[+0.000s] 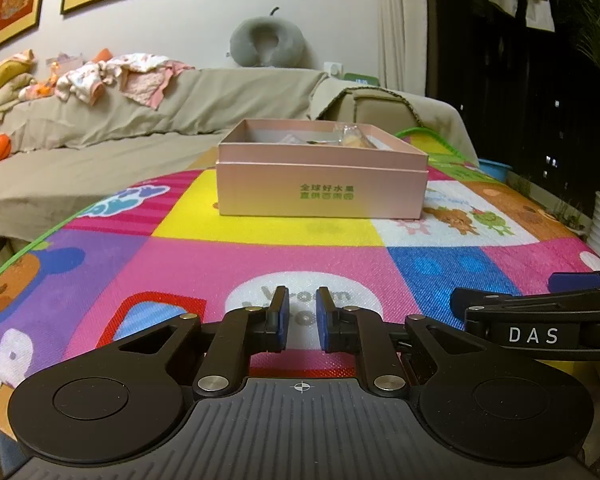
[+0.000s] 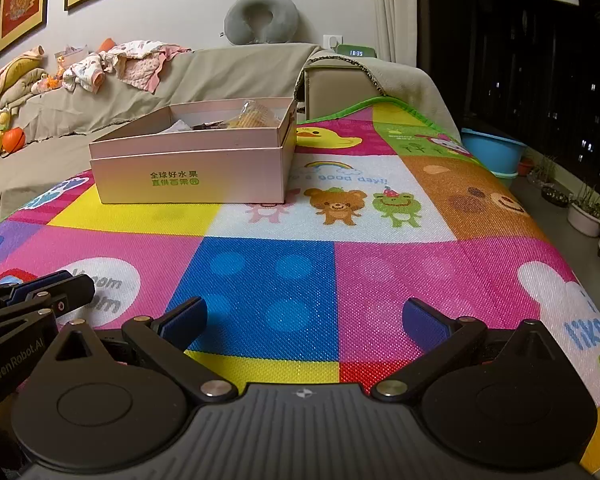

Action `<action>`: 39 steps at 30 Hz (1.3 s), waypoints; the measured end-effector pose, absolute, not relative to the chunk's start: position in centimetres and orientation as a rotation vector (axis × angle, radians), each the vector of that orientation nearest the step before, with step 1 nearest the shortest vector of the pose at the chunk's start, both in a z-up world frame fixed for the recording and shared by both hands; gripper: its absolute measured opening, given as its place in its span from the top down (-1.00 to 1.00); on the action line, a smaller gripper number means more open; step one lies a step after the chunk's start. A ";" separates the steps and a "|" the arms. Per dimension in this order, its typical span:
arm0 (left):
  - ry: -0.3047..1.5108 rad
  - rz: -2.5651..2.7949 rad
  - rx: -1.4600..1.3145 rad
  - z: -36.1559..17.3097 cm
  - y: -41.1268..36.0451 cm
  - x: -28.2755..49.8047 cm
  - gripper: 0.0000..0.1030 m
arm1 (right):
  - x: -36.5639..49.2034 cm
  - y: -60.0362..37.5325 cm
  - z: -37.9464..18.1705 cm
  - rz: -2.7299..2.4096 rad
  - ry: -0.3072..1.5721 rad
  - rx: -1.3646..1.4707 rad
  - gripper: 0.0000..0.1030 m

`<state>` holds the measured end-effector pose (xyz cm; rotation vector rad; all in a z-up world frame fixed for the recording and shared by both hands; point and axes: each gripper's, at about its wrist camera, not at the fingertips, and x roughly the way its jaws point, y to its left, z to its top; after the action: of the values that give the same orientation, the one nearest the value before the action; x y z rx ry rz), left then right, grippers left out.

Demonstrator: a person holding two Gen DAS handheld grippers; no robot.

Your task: Organize objects

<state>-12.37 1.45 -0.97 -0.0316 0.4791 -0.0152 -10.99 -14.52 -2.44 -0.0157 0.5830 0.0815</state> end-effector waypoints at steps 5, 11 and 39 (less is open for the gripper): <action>0.482 -0.023 -0.034 -0.9 1.6 -12.3 0.69 | -11.0 -14.5 -2.4 0.081 0.583 -0.016 -1.00; 0.484 -0.025 -0.045 -0.9 1.7 -12.3 0.69 | -11.0 -14.5 -2.4 0.082 0.582 -0.016 -1.00; 0.474 -0.011 -0.003 -1.0 1.0 -12.5 0.69 | -11.3 -14.6 -2.5 0.086 0.575 -0.015 -1.00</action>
<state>-12.52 0.99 -1.01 -0.0033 0.4741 -0.0105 -11.28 -14.56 -2.51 -0.0149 0.5749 0.0857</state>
